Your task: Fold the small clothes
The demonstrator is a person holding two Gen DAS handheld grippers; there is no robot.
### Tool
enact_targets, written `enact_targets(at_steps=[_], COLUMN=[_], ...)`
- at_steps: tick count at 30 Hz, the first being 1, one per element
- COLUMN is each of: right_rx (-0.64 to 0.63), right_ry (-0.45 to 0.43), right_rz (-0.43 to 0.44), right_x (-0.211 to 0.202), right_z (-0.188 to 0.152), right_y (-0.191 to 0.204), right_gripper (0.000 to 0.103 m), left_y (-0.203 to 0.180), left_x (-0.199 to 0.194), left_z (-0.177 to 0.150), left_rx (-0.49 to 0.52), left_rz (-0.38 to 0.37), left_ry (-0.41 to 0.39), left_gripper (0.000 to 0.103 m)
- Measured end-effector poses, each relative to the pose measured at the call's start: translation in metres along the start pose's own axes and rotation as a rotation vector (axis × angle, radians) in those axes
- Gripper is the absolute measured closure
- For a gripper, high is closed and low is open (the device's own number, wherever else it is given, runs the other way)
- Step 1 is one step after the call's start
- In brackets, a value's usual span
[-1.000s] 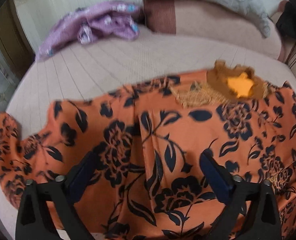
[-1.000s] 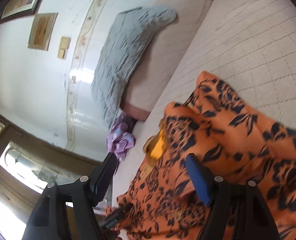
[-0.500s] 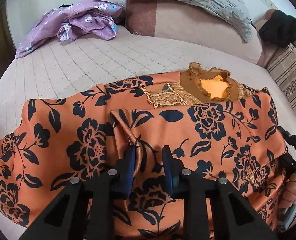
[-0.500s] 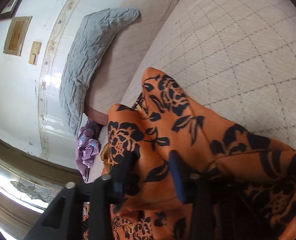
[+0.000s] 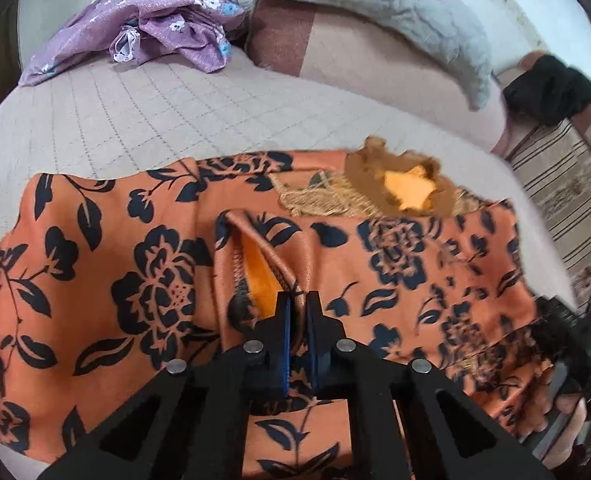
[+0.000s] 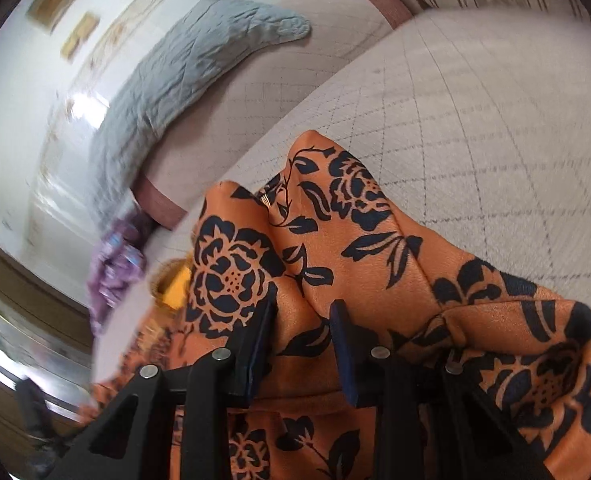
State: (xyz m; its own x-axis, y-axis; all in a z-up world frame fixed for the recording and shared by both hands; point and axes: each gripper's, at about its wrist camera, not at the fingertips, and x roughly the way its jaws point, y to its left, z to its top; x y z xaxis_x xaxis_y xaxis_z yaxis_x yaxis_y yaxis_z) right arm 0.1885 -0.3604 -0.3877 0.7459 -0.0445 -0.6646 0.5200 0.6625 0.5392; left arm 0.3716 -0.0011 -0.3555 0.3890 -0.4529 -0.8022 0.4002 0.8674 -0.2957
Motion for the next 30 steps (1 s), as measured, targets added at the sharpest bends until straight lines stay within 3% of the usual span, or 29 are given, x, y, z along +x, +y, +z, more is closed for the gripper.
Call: enact_targets(at_steps=[3, 9, 15, 17, 21, 25, 26, 27, 28, 29, 30], right_rx=[-0.077, -0.138, -0.272, -0.297, -0.332, -0.345, -0.339, -0.334, -0.335, -0.341, -0.344], right_ry=[0.033, 0.081, 0.138, 0.192, 0.211, 0.142, 0.122, 0.106, 0.099, 0.1, 0.122], right_rz=[-0.042, -0.005, -0.065, -0.114, -0.154, -0.127, -0.116, -0.106, -0.106, -0.112, -0.13], right_x=[-0.003, -0.01, -0.002, 0.012, 0.017, 0.003, 0.001, 0.001, 0.002, 0.007, 0.017], right_z=[-0.002, 0.003, -0.006, -0.013, -0.014, -0.006, -0.004, -0.002, -0.001, 0.0, -0.001], right_y=[0.021, 0.045, 0.071, 0.071, 0.078, 0.094, 0.098, 0.101, 0.103, 0.105, 0.105], right_gripper=[0.067, 0.067, 0.067, 0.067, 0.066, 0.066, 0.066, 0.066, 0.066, 0.066, 0.066], left_y=[0.001, 0.005, 0.012, 0.02, 0.031, 0.022, 0.019, 0.016, 0.013, 0.012, 0.01], left_x=[-0.01, -0.034, -0.045, -0.049, -0.047, -0.043, -0.041, -0.038, -0.033, -0.027, -0.021], left_z=[0.002, 0.007, 0.006, 0.006, 0.005, 0.007, 0.008, 0.008, 0.008, 0.008, 0.007], left_rx=[-0.008, -0.013, -0.009, -0.013, -0.028, -0.014, -0.005, 0.001, 0.002, -0.001, 0.005], left_rz=[-0.023, -0.028, 0.114, 0.168, 0.158, 0.08, 0.064, 0.066, 0.08, 0.093, 0.093], left_ry=[-0.022, -0.068, -0.077, -0.076, -0.044, -0.025, -0.025, -0.024, -0.02, -0.016, -0.007], left_gripper=[0.098, 0.098, 0.1, 0.1, 0.1, 0.097, 0.086, 0.061, 0.047, 0.039, 0.039])
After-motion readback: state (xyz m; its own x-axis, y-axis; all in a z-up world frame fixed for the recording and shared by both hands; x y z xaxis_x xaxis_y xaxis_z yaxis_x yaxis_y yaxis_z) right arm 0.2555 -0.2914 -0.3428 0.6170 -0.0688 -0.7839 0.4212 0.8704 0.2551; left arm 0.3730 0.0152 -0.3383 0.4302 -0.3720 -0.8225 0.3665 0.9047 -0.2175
